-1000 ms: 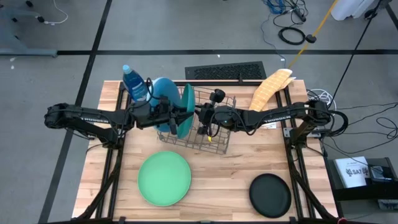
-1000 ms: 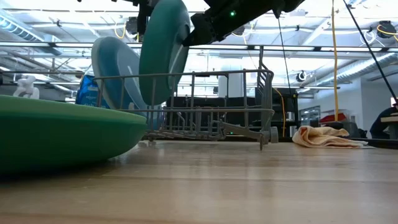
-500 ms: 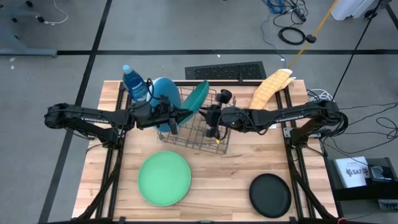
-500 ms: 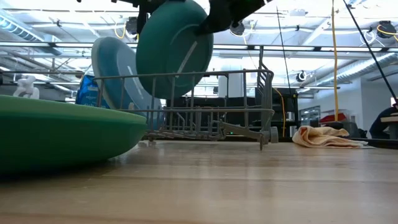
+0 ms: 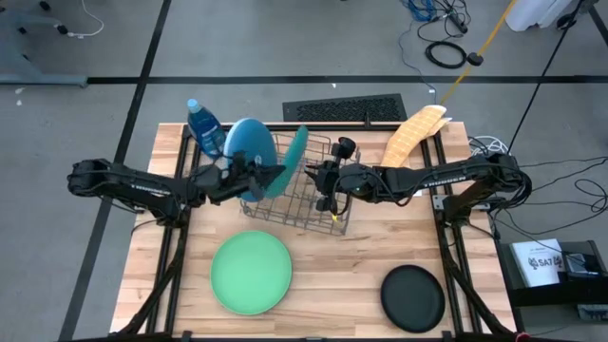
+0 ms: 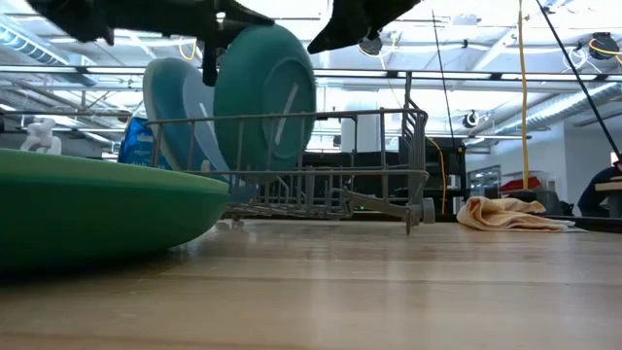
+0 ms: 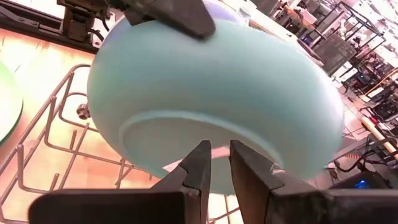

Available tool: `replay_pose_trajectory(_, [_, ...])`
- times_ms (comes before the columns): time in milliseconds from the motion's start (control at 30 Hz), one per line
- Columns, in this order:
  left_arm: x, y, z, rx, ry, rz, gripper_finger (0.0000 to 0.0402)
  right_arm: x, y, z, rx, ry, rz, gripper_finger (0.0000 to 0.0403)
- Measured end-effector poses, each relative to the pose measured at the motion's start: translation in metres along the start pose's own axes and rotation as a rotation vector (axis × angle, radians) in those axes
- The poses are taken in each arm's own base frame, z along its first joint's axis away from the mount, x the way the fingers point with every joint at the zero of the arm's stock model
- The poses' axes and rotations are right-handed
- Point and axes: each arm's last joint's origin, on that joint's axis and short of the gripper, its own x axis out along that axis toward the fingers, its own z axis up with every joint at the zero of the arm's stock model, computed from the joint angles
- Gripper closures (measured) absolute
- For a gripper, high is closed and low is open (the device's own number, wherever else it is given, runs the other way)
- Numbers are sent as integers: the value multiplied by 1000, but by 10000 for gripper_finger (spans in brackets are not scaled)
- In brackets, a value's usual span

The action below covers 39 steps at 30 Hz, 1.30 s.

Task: Sort dishes
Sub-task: Put the green plate into the dish rack

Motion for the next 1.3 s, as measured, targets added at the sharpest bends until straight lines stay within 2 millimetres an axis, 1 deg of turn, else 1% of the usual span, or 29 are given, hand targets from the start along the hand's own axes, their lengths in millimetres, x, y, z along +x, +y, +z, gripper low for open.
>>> replay_pose_trajectory(133, [-7, 4, 0, -28, -100, -16, 401, 0, 0, 0, 0, -1, 0, 348])
replay_pose_trajectory(233, [-10, 5, 0, -35, -129, -14, 401, 0, 0, 1, 3, -6, 0, 348])
replay_pose_trajectory(433, [-16, 11, -7, -33, -160, 51, 401, 0, 0, 0, 4, -6, 1, 348])
replay_pose_trajectory(567, [-17, 9, -8, -39, -164, 54, 401, 0, 0, 0, 4, -6, 1, 348])
replay_pose_trajectory(800, [-20, 4, -9, -101, -236, 74, 401, 0, 0, 0, 4, -5, 2, 348])
replay_pose_trajectory(1033, [-22, -2, -12, -107, -269, 67, 402, 0, 0, 0, 4, -5, 2, 348])
replay_pose_trajectory(1167, [-21, -5, -14, -120, -284, 42, 401, 0, 0, 0, 4, -5, 2, 348])
replay_pose_trajectory(1300, [-17, -3, -20, -133, -288, 35, 401, 0, 0, 0, 4, -5, 2, 348])
